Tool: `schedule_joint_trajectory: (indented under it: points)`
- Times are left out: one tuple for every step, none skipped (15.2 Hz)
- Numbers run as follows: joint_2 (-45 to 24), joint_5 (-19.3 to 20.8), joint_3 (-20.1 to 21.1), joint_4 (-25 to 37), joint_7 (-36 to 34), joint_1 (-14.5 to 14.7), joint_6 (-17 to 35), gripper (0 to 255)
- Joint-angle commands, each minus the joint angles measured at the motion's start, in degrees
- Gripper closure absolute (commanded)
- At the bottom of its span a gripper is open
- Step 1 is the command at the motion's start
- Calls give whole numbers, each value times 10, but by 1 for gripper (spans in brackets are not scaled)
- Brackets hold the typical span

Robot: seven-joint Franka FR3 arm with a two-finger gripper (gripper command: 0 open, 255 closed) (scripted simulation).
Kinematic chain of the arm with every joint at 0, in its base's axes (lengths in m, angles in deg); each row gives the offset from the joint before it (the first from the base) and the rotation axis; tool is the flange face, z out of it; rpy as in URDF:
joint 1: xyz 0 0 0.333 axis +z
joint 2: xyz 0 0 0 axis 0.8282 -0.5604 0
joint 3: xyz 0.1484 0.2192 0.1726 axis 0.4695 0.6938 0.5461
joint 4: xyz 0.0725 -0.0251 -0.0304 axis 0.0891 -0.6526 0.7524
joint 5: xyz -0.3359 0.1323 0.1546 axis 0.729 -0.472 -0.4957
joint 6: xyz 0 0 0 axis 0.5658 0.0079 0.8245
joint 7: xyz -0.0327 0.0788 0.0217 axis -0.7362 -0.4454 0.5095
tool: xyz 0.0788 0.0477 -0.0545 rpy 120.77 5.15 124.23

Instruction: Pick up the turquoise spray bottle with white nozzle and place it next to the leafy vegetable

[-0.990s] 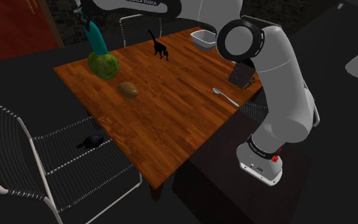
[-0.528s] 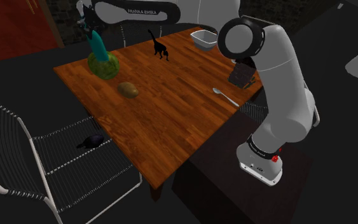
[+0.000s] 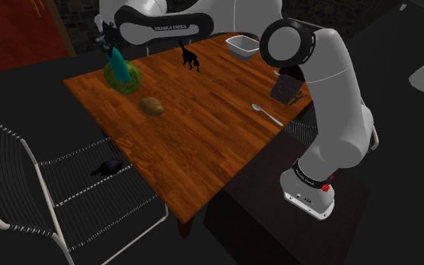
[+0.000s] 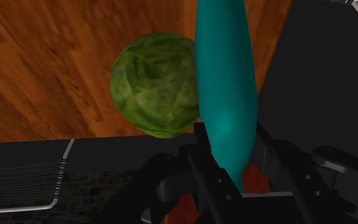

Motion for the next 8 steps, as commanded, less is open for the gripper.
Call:
schedule_joint_trajectory:
  points:
    - [0, 3, -2, -14, -6, -3, 14, 255]
    - [-1, 5, -3, -21, -9, -4, 21, 255]
    - [-2, 7, -4, -27, -12, -5, 27, 255]
    - [-3, 9, -5, -33, -15, -6, 33, 255]
    - [-4, 10, -6, -38, -18, -7, 40, 255]
    - [-5, 12, -8, -44, -21, -7, 46, 255]
    - [-7, 14, -9, -49, -24, -8, 52, 255]
    - [-8, 16, -10, -54, -27, -8, 58, 255]
